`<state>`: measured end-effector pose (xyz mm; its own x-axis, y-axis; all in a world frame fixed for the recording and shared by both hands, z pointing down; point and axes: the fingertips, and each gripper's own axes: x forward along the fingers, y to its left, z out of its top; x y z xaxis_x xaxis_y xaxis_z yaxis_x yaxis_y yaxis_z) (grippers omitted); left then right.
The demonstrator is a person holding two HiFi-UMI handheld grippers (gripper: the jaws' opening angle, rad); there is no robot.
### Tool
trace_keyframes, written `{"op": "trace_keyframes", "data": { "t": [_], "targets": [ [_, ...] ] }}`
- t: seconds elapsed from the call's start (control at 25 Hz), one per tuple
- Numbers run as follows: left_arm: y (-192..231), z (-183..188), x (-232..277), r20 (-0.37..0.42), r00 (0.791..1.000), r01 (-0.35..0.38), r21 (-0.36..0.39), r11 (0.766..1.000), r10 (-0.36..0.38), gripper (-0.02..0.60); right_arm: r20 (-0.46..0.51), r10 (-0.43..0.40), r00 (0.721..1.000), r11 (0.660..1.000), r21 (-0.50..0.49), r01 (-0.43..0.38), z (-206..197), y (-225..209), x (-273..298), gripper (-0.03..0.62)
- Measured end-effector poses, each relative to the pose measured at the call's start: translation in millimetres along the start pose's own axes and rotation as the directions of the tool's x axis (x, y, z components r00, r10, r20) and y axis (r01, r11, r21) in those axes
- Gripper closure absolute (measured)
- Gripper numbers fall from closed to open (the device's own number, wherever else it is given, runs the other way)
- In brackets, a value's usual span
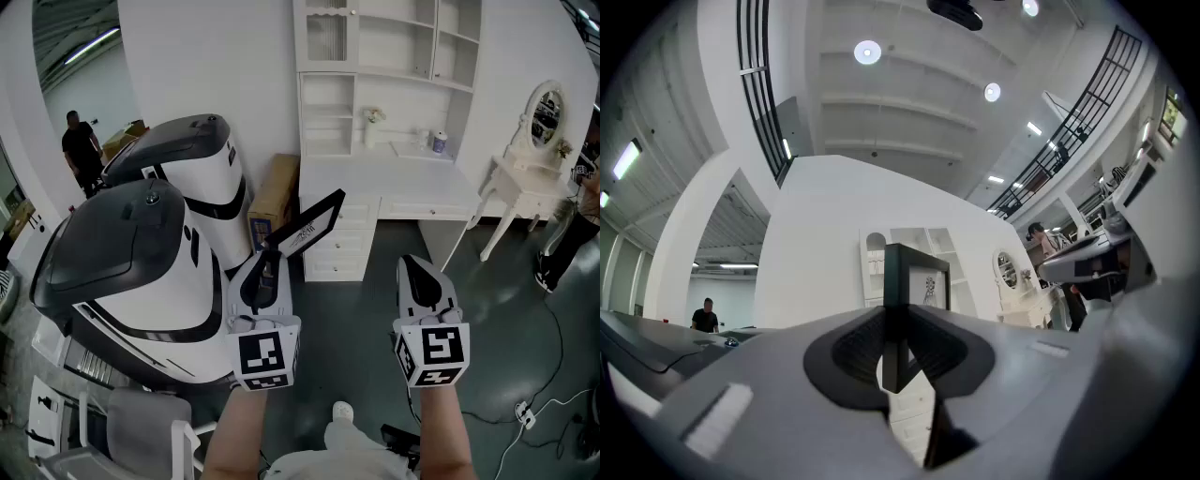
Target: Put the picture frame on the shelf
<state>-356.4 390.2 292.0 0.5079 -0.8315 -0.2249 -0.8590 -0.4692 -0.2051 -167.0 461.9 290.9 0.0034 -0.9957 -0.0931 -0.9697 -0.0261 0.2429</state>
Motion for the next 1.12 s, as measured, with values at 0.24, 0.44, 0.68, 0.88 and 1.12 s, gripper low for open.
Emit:
{"op": "trace_keyframes", "data": {
  "t": [0.24, 0.44, 0.68, 0.88, 1.12],
  "targets": [
    [-16, -16, 66, -0.016, 1.000, -0.011, -0.011, 1.000, 0.011, 0.502, 0.001, 0.012, 1.000, 1.000, 0.003, -0.012, -16, -39, 54, 0.585],
    [-24, -27, 118, -0.032, 0.997, -0.067, -0.037, 0.997, 0.066, 0.502, 0.011, 0.037, 0.999, 0.999, -0.002, -0.037, -28, -76, 96, 0.585],
    [-27, -35, 154, -0.038, 0.994, -0.103, -0.045, 0.994, 0.101, 0.502, 0.014, 0.058, 0.998, 0.998, -0.006, -0.058, -39, -101, 127, 0.585],
    [-27, -43, 185, -0.045, 0.992, -0.117, -0.054, 0.992, 0.114, 0.502, 0.006, 0.057, 0.998, 0.998, -0.017, -0.057, -51, -116, 147, 0.585],
    [-15, -57, 230, -0.047, 0.993, -0.114, -0.077, 0.990, 0.111, 0.502, -0.007, 0.018, 1.000, 1.000, -0.016, -0.018, -60, -137, 180, 0.585]
  ]
}}
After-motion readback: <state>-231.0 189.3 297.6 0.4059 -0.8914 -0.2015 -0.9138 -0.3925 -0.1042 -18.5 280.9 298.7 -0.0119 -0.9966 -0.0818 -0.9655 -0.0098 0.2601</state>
